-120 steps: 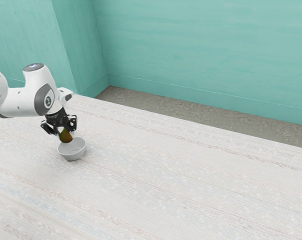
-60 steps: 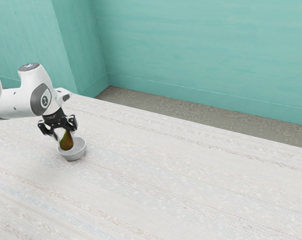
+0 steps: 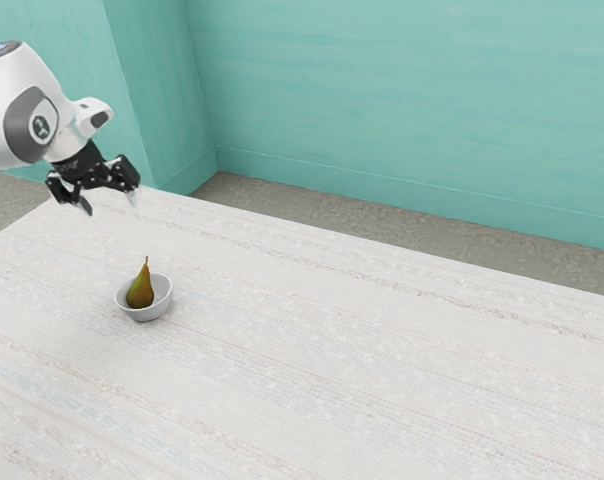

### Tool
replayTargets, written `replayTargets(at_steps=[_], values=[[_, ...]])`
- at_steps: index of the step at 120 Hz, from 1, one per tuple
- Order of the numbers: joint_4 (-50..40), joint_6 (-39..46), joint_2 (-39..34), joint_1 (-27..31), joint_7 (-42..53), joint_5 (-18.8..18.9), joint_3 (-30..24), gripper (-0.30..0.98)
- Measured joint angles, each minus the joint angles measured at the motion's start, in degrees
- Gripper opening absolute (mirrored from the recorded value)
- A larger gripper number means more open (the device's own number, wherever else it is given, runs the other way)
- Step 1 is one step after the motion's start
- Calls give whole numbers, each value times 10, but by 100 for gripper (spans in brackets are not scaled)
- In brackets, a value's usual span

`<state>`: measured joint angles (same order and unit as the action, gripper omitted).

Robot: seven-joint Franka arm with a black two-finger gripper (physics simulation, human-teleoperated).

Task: Place the pear in the bowl.

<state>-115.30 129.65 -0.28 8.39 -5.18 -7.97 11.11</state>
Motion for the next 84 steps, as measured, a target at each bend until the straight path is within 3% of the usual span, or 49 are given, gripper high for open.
replayTargets(at_steps=[27, 54, 69, 84], values=[[94, -143, -48, 8, -1, 12, -41, 68], [209, -310, -55, -67, -18, 61, -107, 68], [217, -355, -60, -123, -17, 71, -114, 68], [218, -378, -58, -138, -18, 69, -113, 69]])
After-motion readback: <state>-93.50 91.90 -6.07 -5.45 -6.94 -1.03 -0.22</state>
